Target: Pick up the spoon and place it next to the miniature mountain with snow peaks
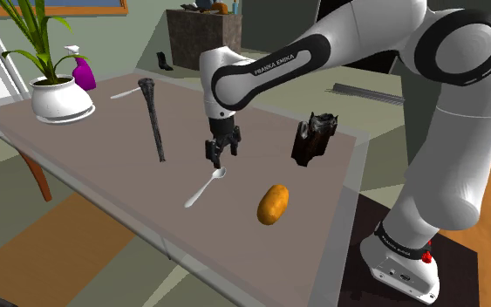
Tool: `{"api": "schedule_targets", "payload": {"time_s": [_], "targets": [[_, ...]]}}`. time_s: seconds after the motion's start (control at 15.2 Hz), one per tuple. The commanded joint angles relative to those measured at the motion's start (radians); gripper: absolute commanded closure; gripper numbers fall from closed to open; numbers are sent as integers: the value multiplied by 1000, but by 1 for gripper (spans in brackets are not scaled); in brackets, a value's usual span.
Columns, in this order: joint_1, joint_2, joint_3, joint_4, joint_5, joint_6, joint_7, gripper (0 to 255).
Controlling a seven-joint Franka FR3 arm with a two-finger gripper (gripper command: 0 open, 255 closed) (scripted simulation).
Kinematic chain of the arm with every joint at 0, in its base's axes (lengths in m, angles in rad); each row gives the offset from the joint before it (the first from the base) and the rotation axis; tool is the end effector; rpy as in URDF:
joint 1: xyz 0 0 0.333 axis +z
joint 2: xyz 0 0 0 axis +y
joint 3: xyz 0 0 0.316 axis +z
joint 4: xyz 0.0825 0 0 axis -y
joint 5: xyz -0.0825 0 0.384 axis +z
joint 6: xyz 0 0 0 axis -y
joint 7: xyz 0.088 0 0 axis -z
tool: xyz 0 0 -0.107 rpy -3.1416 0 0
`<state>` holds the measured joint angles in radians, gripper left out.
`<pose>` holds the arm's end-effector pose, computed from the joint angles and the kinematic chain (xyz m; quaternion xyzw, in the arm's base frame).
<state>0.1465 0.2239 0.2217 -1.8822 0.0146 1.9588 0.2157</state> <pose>0.5559 0.2095 0.3823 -0.9944 -0.0718 0.0769 0.0094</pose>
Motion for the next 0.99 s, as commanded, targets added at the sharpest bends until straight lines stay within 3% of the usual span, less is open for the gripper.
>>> {"api": "schedule_targets", "payload": {"time_s": [0.0,0.46,0.92], "targets": [[8,40,5,27,-3,9,2,0],[12,70,4,-39,-9,105,6,0],[12,70,4,-39,-9,105,6,0]]}}
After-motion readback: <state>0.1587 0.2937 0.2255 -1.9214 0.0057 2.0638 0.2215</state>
